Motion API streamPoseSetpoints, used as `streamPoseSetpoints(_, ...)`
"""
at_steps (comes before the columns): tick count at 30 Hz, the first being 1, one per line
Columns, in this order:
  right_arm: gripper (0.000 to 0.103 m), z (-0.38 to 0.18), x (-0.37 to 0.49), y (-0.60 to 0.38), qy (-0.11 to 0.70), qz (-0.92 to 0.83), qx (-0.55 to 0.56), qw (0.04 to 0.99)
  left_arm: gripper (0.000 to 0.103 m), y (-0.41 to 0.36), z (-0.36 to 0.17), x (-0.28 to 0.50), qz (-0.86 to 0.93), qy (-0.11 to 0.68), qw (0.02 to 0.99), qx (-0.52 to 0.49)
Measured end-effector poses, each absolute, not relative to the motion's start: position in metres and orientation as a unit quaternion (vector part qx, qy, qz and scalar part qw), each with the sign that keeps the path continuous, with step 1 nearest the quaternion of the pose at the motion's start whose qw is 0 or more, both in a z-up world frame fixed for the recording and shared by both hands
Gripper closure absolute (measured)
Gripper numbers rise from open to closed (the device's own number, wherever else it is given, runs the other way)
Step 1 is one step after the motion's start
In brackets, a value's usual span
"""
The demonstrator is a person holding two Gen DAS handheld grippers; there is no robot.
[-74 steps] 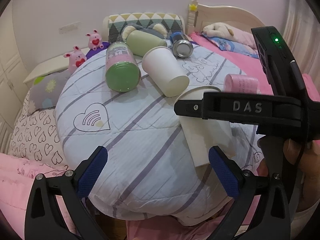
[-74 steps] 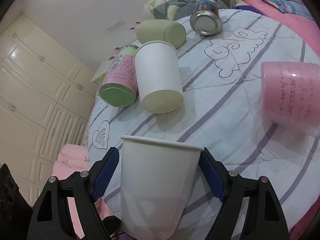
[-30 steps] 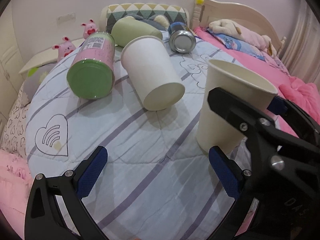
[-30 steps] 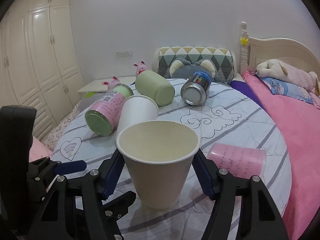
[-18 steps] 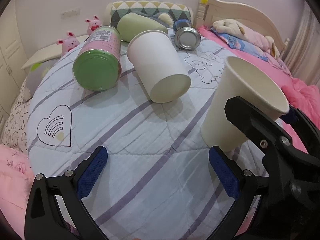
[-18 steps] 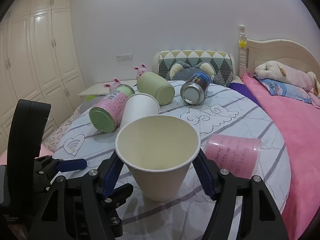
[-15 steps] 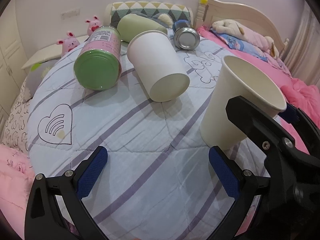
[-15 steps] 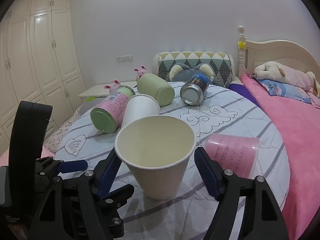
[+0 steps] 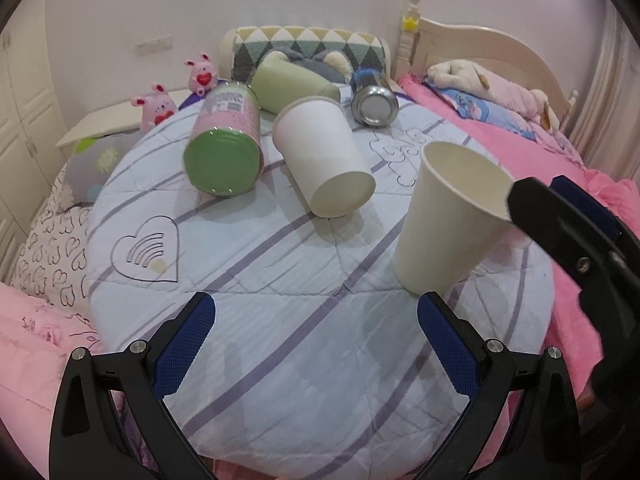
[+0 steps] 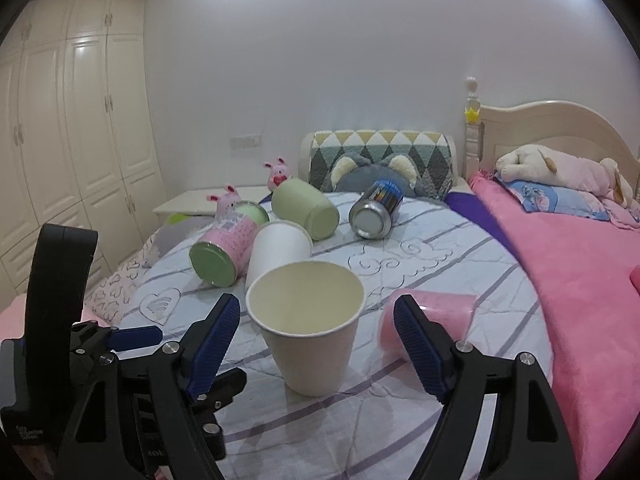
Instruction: Flip cup upright
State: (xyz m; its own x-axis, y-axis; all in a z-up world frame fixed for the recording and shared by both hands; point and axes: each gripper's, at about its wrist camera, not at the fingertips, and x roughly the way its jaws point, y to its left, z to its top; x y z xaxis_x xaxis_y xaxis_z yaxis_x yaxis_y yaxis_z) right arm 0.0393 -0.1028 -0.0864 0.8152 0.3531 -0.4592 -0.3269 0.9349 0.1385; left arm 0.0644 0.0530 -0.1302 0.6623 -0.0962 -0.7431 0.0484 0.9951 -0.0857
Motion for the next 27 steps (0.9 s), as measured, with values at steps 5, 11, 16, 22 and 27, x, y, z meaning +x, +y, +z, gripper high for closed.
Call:
streamPoseSetpoints(5, 0.022, -0.069, 0.024, -0.112, 0.233, 0.181, 0.020, 0.955, 0.001, 0.051, -0.116, 0.053, -0.038, 0.392, 0.919, -0.025)
streamPoseSetpoints(11, 0.021, -0.052, 0.011, -0.127, 0.221, 0.179, 0.020, 0.959, 0.001, 0.039, -0.095, 0.037, -0.033, 0.359, 0.933, -0.011)
streamPoseSetpoints(16, 0.021, -0.045, 0.003, -0.141, 0.212, 0.172, 0.025, 0.962, 0.001, 0.032, -0.078, 0.025, -0.021, 0.335, 0.942, -0.008)
streamPoseSetpoints(22, 0.021, -0.040, -0.005, -0.162, 0.205, 0.160, 0.036, 0.965, 0.000, 0.030, -0.065, 0.015, -0.001, 0.321, 0.947, -0.019)
streamPoseSetpoints(27, 0.021, -0.038, -0.010, -0.176, 0.194, 0.145, 0.036, 0.970, 0.000, 0.020, -0.057, 0.005, 0.009, 0.301, 0.954, -0.009)
